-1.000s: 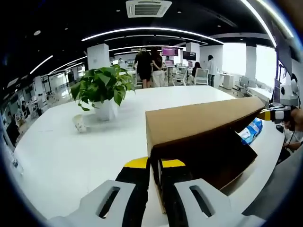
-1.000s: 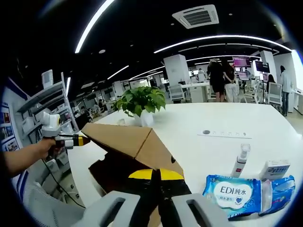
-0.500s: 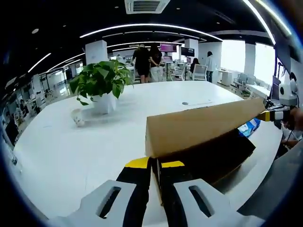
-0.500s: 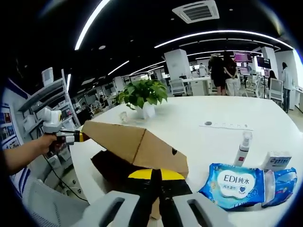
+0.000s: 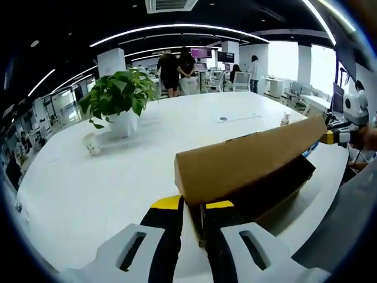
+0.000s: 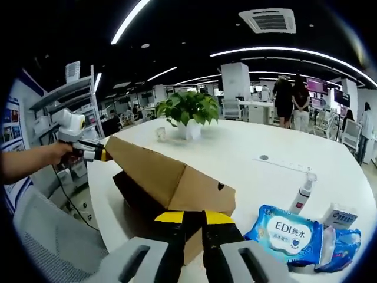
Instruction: Operate the shoe box by opening the lid, removing the specified soft item, and placing it in the target area until the item is outside and the box remains undamaged.
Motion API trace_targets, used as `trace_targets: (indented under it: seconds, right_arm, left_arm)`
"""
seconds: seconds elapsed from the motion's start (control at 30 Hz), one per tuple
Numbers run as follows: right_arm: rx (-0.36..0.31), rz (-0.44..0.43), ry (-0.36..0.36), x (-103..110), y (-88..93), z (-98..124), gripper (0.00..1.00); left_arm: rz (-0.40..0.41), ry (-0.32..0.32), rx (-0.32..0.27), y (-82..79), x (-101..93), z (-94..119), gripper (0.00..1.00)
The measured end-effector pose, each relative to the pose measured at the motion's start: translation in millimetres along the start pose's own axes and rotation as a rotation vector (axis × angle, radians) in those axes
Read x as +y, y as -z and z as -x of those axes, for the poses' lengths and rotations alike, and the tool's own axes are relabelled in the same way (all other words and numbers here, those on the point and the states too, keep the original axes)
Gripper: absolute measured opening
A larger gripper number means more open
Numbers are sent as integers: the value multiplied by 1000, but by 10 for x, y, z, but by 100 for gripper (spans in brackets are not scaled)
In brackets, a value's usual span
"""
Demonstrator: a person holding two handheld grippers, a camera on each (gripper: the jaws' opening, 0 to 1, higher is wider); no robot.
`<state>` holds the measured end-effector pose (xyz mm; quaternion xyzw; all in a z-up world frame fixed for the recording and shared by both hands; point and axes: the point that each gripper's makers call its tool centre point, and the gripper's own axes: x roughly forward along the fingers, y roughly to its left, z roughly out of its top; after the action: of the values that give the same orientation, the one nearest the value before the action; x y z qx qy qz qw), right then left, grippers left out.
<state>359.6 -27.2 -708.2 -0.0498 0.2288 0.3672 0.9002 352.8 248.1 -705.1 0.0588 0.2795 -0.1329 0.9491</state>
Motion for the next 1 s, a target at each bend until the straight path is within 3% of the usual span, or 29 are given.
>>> trace_targets:
  seconds: [0.67,1.0]
  right_arm:
    - [27,123,-118,185,296,-36,23]
    - [56,176,-148,256,419,-71,26]
  left_arm:
    - [-115,74,60,341,-126,-23,25]
    - [-167,96,104,501,-169,-73,31]
